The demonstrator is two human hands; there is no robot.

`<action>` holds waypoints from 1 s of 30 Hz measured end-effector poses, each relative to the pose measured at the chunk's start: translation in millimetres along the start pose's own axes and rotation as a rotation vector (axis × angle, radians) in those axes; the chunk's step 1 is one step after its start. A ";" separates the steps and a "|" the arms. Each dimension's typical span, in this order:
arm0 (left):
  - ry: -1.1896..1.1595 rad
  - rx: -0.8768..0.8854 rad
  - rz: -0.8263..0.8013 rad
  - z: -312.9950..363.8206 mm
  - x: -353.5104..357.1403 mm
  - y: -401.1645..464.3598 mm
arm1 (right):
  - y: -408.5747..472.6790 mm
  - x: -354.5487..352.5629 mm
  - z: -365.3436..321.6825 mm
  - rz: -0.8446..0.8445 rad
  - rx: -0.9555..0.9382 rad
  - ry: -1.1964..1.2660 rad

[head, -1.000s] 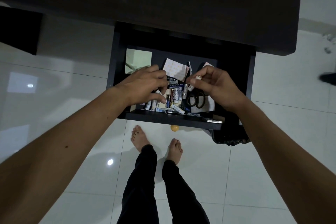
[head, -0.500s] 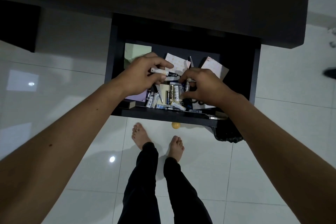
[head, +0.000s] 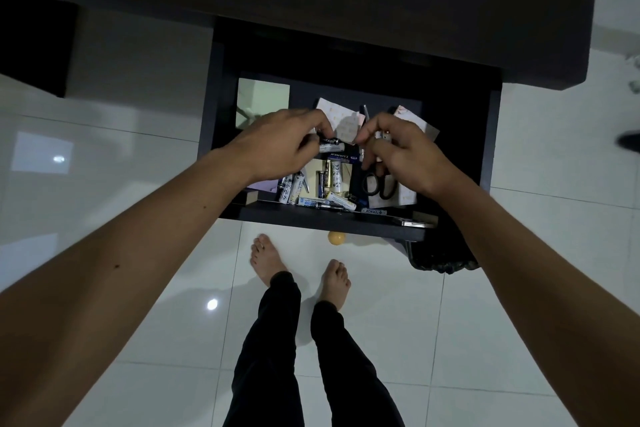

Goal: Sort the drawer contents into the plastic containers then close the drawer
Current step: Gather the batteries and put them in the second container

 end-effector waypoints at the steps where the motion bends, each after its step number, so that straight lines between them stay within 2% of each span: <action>1: 0.040 0.017 0.008 2.1 -0.3 1.8 | -0.3 2.1 -0.6 -0.021 0.008 -0.032; 10: 0.178 0.018 0.021 5.4 4.1 12.7 | 8.3 23.9 -7.5 -0.092 -0.075 -0.346; 17: 0.291 0.052 0.067 10.6 4.5 15.0 | 12.5 30.1 -5.4 -0.105 -0.098 -0.406; 25: -0.027 0.057 0.043 -5.6 1.4 9.6 | 7.8 27.8 -4.7 -0.123 -0.104 -0.285; 30: -0.121 0.050 0.062 -10.2 -5.5 7.5 | 3.0 23.7 -3.1 -0.110 -0.071 -0.087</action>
Point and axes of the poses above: each hand's wrist, its own y-axis towards the middle knuckle, its own x-axis out of the palm, z = x × y, the point moved 9 cm from there along y, towards the middle knuckle, and after that the axes turned 10 degrees about -x, right-handed, at the moved point
